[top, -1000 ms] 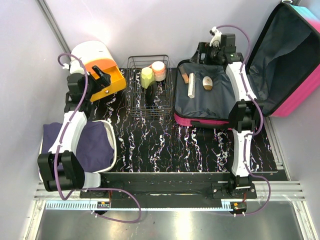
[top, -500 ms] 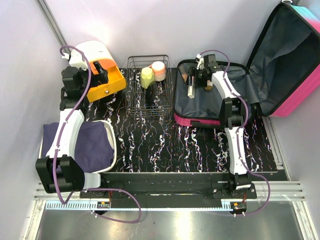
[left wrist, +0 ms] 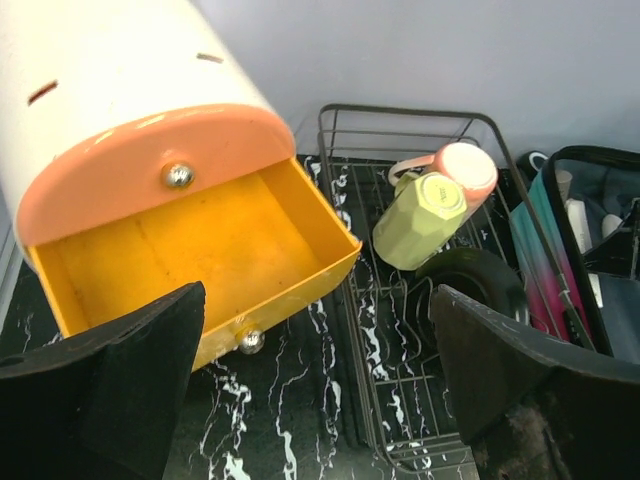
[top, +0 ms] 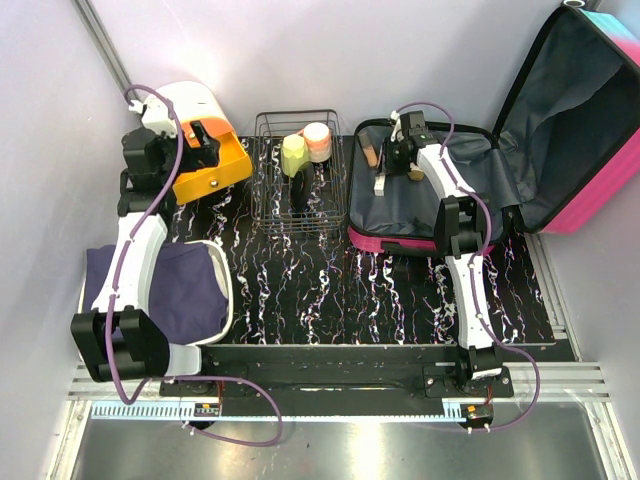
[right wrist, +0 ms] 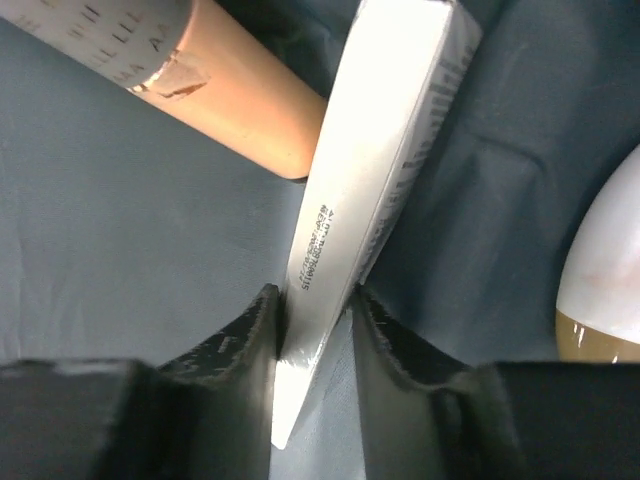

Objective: Open, take out, and arrange the luggage

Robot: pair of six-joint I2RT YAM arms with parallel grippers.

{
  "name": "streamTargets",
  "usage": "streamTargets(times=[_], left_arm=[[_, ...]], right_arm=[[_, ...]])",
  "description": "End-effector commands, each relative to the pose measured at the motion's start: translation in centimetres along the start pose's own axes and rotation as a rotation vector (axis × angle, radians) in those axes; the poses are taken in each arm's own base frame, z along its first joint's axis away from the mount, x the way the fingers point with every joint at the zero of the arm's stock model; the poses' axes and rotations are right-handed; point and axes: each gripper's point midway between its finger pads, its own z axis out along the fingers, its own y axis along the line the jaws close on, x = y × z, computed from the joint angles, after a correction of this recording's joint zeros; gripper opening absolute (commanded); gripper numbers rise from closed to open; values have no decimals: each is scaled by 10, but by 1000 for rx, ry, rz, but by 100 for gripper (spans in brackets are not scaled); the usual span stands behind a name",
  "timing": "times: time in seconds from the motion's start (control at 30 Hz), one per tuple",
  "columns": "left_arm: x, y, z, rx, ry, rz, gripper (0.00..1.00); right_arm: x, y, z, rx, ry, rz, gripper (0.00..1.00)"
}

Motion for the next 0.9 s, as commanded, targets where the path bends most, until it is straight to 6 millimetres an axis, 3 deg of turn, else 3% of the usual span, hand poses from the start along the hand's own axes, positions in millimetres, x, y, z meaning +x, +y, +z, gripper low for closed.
streamTargets(times=[0.0,0.07,0.13,0.2,0.23,0.3,0.33,0.4,0.43,0.5,0.63,0.87], left_arm=[[-37,-26,6,128,-44,81,99],[-42,-37,10,180,-17,102,99],[-42,-52,12,267,10,101,99],[-44,-75,11,385,45,98,99],[-53,-90,8,440,36,114,99],[-42,-109,5,554,89,124,99],[-47,-123,2,600,87,133,99],[-40,-137,3,650,122,103,99],[-40,-150,4,684,130,96,99],[-40,-164,5,708,144,64,99],[-38,-203,10,758,151,48,99],[-39,-228,23,722,145,-35,99]], right_arm=[[-31,4,-28,19,-83,16,27],[-45,14,-47,-38,-112,26,21],[-63,37,-76,-149,-153,9,13],[-76,63,-98,-284,-195,-16,12],[-92,81,-127,-344,-249,-42,12],[-104,112,-154,-504,-324,-100,13],[-119,130,-189,-556,-402,-131,13],[-132,149,-213,-668,-506,-112,13],[-141,164,-240,-719,-570,-131,12],[-147,184,-261,-805,-615,-109,11],[-148,223,-284,-914,-627,-100,10],[-137,266,-296,-1011,-648,-94,9]])
